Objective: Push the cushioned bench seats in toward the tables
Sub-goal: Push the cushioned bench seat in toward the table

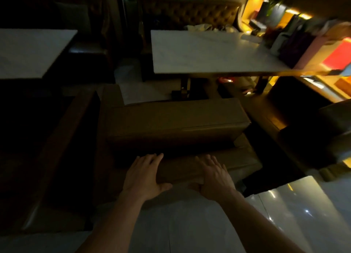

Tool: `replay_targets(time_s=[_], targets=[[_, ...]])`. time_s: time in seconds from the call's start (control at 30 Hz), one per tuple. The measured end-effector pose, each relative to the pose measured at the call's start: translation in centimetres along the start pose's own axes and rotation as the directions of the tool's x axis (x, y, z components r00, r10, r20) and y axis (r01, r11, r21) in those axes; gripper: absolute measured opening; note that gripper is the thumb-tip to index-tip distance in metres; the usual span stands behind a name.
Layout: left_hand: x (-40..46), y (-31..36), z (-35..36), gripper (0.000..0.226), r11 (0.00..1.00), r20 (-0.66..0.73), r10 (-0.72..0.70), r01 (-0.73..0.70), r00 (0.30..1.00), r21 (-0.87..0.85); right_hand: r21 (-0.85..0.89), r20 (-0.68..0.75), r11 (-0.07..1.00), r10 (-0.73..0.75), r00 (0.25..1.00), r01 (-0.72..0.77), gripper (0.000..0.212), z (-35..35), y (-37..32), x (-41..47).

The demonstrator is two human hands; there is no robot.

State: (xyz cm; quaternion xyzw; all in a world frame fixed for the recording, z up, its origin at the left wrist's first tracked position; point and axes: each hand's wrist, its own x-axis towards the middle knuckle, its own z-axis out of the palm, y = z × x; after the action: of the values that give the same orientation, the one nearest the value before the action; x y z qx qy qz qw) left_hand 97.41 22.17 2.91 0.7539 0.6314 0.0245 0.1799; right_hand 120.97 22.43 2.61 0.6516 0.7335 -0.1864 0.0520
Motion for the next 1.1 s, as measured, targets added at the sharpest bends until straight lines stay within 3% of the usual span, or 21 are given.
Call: replay_targets(time_s=[0.17,0.47,0.73,1.1], targets=[[-2.6,5.3,-3.6,0.107,0.997,0.02,0.071,-0.071,0.997,-0.036,0.002,-0.075,0.997,0.08,0.994,-0.08,0.1,-3.8,2.2,-6.1],[-3.9,17.7,-7.0,0.105,0.99,-0.066,0.139,-0.14,0.988,-0.01,0.032,-0.211,0.99,0.142,0.967,-0.138,0.099,-11.5,11.2,-13.7],[-1.0,34.6,-5.2,0.104,0.979,-0.082,0.201,-0.197,0.976,0.051,0.065,-0.254,0.989,0.144,0.957,-0.131,0.096,-15.9,27.0,-17.6],[6.1,54.4,2.0,0.105,0.952,-0.011,0.304,-0.304,0.953,-0.017,0.117,-0.256,0.964,0.26,0.931,-0.237,0.098,-18.8,47.6,-20.0]])
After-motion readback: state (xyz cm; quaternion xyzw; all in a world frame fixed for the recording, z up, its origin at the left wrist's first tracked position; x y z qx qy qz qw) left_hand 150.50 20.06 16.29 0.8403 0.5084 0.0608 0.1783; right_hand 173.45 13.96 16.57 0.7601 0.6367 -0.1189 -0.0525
